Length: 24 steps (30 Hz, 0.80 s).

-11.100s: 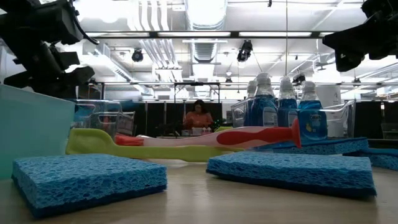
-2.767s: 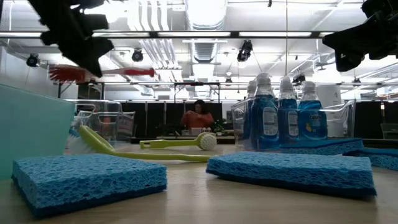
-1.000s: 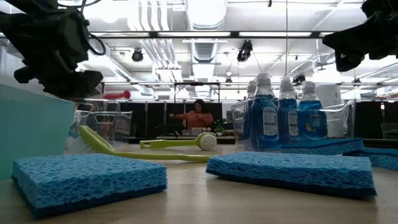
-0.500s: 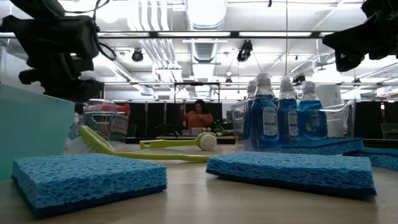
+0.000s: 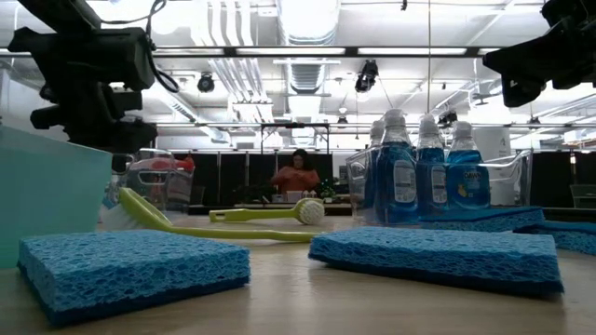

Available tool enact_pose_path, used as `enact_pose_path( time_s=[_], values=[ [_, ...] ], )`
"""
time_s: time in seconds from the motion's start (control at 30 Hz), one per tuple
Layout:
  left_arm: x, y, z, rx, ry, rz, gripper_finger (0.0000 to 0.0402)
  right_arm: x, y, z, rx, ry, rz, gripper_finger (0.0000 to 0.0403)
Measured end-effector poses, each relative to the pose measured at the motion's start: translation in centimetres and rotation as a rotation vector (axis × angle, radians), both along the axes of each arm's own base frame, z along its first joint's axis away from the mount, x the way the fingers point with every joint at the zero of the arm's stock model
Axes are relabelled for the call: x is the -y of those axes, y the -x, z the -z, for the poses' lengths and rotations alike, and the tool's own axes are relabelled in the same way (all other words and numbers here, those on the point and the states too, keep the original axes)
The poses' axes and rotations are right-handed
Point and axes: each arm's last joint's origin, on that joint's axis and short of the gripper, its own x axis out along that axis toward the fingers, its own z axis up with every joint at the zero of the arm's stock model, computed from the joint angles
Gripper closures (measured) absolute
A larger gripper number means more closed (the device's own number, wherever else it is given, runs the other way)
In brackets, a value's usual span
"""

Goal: Pick & Place Kitchen Sink Supplies
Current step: Put the orange dish brush into the left transparent bin, then put the light green dish brush into the left transparent bin

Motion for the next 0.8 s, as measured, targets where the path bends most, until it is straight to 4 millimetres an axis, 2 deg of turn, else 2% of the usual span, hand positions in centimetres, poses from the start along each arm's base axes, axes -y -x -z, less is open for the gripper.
enact_pose_path(
  time_s=[0.37,0.57,0.73,0.8],
  values=[
    [-0.1,-0.1,-0.2,-0.01,-0.025,0.009,0.0238,0.0,0.0,0.0,0.0,-0.001,0.0,0.0394],
    [-0.1,-1.3,-2.4,-0.014,-0.055,0.095,0.0206,0.0,0.0,0.0,0.0,0.0,0.0,0.0394],
    [-0.1,-3.0,-4.8,0.059,-0.107,0.18,0.0207,0.0,0.0,0.0,0.0,0.001,-0.001,0.0394],
    [0.2,-4.0,-5.6,0.097,-0.119,0.271,0.021,0.0,0.0,0.0,0.0,-0.001,0.0,0.0394]
  ],
)
